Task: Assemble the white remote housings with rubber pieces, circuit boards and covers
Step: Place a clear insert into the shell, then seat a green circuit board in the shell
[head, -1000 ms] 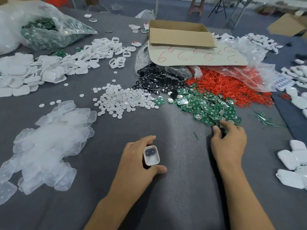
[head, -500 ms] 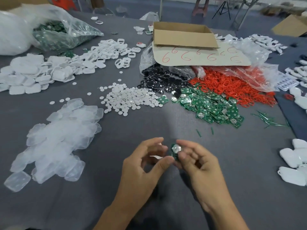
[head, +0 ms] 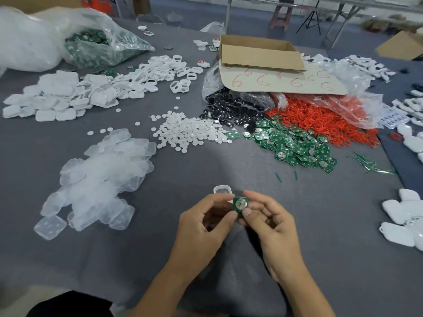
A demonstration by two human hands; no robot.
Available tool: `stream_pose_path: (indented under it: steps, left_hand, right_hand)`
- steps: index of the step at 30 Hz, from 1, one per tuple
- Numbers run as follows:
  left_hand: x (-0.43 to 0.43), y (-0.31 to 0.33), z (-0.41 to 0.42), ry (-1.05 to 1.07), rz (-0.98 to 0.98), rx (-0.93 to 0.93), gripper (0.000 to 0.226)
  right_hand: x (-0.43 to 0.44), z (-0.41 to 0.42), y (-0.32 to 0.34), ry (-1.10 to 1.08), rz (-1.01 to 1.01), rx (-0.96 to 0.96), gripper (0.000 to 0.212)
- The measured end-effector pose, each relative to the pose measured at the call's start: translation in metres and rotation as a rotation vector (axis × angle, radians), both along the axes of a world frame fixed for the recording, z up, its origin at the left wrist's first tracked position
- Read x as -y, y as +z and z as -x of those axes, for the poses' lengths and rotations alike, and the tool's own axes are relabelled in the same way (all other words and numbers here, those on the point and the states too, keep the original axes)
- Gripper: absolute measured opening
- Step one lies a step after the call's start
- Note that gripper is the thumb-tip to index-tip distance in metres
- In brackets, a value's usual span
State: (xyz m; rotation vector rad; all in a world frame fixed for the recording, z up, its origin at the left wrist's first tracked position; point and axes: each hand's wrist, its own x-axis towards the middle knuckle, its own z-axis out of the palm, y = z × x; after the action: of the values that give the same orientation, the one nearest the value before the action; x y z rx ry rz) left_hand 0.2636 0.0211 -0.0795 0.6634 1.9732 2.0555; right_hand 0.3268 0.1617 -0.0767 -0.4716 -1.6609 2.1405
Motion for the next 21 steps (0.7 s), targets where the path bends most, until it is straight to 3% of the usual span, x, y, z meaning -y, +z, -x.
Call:
stream_pose_path:
  steps: [21]
  left_hand:
    - [0.0046, 0.0006, 0.0018, 0.021, -0.130, 0.107, 0.009]
  right_hand:
    - [-0.0023, -0.0039, -0.0027, 0.084, -0.022, -0.107, 0.034]
